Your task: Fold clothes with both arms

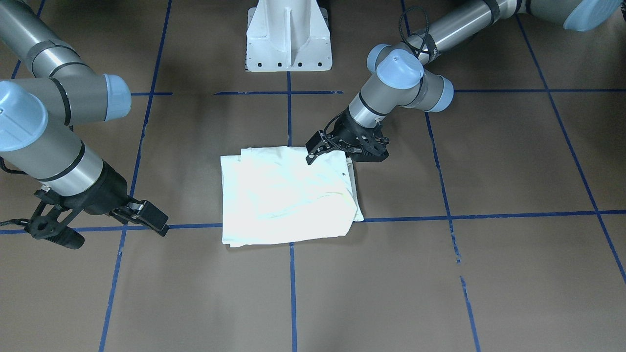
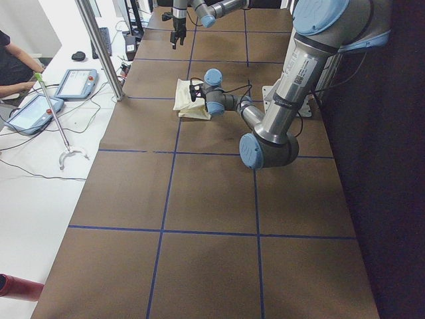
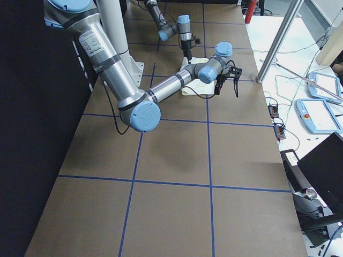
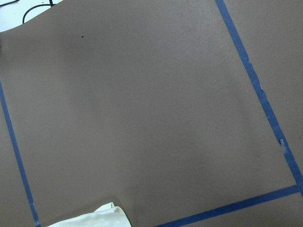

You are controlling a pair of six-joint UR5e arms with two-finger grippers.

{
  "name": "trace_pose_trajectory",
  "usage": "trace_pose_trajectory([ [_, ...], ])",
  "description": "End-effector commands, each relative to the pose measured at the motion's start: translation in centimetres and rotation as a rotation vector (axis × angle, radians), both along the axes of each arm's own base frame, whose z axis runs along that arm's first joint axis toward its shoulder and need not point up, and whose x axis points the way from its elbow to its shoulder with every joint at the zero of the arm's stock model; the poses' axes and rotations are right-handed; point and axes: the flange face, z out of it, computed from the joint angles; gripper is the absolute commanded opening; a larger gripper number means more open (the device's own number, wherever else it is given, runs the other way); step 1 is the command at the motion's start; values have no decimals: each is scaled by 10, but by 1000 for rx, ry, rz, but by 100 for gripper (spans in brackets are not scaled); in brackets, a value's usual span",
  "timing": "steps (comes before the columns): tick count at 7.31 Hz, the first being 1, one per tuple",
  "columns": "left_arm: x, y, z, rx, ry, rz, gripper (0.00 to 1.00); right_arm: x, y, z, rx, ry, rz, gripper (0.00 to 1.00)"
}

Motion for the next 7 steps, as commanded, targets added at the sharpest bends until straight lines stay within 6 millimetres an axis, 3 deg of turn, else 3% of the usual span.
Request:
trace_pose_trajectory([
  [1, 0, -2, 2, 12, -2, 1, 100, 0, 0, 0, 0, 0, 0, 100],
  [4, 4, 1, 10, 2, -20, 22, 100, 2, -2, 1, -3, 2, 3, 100],
  [5, -5, 10, 27, -17, -32, 50, 100, 2, -2, 0, -2, 1, 3, 100],
  [6, -25, 27, 29, -9, -14, 63, 100, 2, -2, 1, -3, 2, 3, 100],
  [7, -29, 56, 28, 2, 3, 100, 100, 2, -2, 1, -3, 2, 3, 100],
])
